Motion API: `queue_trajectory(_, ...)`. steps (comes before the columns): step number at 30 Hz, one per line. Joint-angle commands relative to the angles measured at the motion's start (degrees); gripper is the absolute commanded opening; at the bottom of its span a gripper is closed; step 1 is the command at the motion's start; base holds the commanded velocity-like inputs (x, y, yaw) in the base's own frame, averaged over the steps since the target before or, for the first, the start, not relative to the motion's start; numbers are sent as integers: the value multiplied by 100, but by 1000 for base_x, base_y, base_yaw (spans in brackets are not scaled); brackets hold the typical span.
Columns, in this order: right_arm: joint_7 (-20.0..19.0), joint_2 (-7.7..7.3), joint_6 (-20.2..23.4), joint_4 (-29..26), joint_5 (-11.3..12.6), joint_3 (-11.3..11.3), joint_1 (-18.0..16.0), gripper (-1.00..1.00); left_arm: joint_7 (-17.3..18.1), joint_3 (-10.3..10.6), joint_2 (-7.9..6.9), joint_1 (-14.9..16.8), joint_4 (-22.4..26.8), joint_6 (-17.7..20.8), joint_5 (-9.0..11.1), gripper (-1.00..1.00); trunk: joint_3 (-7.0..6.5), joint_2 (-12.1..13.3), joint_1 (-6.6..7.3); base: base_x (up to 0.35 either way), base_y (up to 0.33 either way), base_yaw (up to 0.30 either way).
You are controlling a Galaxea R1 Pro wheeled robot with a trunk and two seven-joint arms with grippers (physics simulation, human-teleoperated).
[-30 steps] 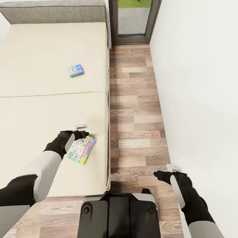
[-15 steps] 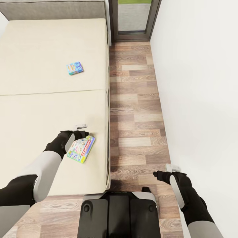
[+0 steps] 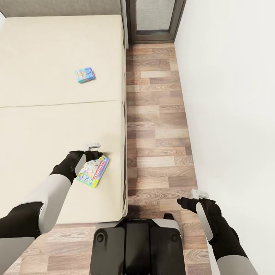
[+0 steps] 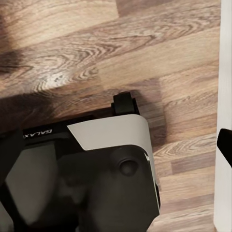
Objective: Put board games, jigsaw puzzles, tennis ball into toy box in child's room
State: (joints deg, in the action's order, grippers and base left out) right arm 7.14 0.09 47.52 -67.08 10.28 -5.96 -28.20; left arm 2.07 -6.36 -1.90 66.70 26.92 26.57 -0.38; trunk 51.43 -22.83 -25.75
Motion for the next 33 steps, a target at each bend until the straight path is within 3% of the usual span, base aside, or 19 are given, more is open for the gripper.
queue_trajectory(1, 50, 1, 21, -7, 60, -1, -3, 100, 23, -29, 4, 1, 15, 33, -6, 100, 11, -9, -3, 0, 0, 0)
queue_trajectory(19, 50, 0, 21, -7, 44, -1, -2, 100, 25, -25, 4, 1, 67, 32, -6, 100, 24, -9, -3, -4, 0, 0)
queue_trajectory(33, 50, 1, 21, -8, 36, -1, -2, 100, 23, -23, 5, 1, 68, 32, -6, 100, 24, -9, -3, -172, 0, 0)
